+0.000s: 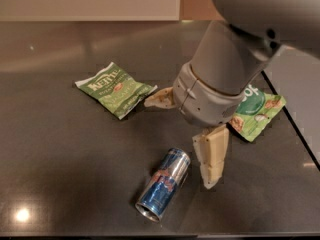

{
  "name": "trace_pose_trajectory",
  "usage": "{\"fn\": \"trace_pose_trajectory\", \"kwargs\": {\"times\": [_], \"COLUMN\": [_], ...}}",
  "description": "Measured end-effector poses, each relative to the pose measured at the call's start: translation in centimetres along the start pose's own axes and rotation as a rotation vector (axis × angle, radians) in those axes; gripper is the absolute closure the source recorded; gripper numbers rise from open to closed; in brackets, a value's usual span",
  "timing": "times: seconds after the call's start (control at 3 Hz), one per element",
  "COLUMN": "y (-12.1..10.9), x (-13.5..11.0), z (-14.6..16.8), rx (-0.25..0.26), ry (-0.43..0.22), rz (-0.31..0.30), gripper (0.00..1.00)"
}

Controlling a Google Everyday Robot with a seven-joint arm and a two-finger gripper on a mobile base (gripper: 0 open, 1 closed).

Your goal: Pick redbull can

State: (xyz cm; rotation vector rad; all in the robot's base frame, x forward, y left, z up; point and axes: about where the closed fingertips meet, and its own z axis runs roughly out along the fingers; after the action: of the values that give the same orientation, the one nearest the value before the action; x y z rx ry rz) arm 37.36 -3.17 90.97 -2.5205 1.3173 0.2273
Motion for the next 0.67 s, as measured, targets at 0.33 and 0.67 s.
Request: {"fn": "trace_pose_trajectory", "kwargs": {"times": [0.33, 0.67], "y": [0.3, 0.4], "x": [-1.0, -1.3], "z": [2.3, 4.1], "rx": [-0.036, -0.06], "ry": [-0.014, -0.016], "rz": [-0.139, -0.252], "gripper": [0.0, 0.0]}}
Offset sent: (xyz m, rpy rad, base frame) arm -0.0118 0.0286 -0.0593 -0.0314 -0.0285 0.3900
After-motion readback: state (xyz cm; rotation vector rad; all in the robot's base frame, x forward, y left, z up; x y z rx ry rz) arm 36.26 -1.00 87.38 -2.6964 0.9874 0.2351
